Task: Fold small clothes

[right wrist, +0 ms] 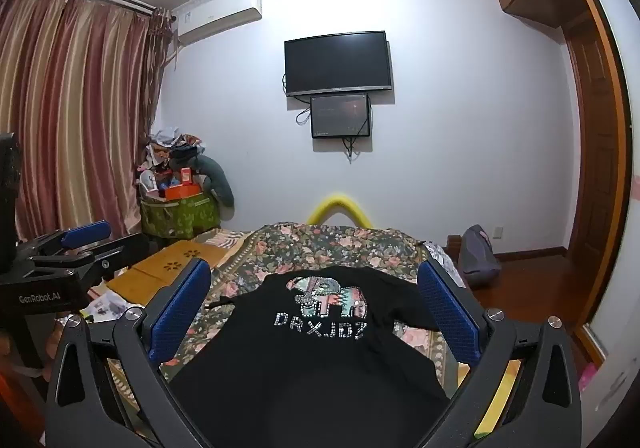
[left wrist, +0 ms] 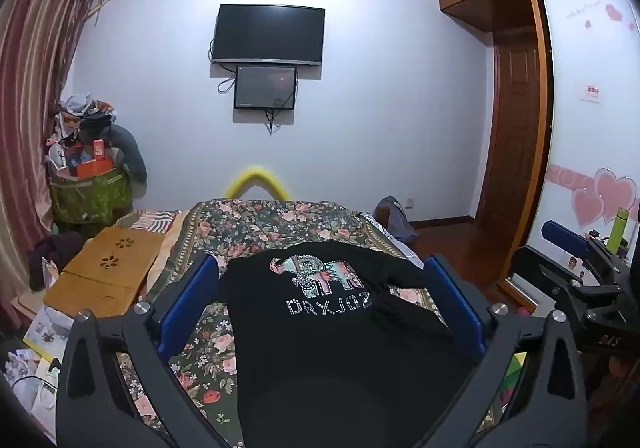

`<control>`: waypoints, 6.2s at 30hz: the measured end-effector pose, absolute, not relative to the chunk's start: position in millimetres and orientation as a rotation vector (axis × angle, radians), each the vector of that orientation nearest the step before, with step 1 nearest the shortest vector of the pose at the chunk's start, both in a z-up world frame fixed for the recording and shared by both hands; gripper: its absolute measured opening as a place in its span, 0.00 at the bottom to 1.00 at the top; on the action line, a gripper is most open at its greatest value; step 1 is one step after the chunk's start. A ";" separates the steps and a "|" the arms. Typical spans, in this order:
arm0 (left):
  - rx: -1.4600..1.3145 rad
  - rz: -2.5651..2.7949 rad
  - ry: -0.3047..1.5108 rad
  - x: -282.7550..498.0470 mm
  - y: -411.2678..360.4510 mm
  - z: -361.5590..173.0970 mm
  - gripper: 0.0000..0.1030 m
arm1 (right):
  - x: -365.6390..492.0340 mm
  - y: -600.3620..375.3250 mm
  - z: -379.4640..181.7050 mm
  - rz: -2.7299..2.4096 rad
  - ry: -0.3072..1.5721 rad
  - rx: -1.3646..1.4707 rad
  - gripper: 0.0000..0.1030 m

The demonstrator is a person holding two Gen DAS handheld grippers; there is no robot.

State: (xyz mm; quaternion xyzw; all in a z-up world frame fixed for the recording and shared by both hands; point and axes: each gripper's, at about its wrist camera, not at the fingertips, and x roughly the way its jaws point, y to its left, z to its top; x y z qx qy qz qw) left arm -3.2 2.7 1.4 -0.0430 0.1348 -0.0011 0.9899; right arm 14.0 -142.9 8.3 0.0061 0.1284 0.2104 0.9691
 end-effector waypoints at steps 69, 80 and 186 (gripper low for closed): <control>-0.059 0.004 0.283 2.7 -0.3 -5.3 1.00 | 18.6 -153.0 7.2 0.401 0.271 0.021 1.00; -0.060 0.004 0.285 3.9 -0.9 -4.7 1.00 | 19.3 -155.6 7.4 0.398 0.273 0.022 1.00; 0.006 -0.083 0.998 404.8 74.4 -177.5 0.70 | 349.6 -227.8 -201.4 0.235 0.987 0.336 0.63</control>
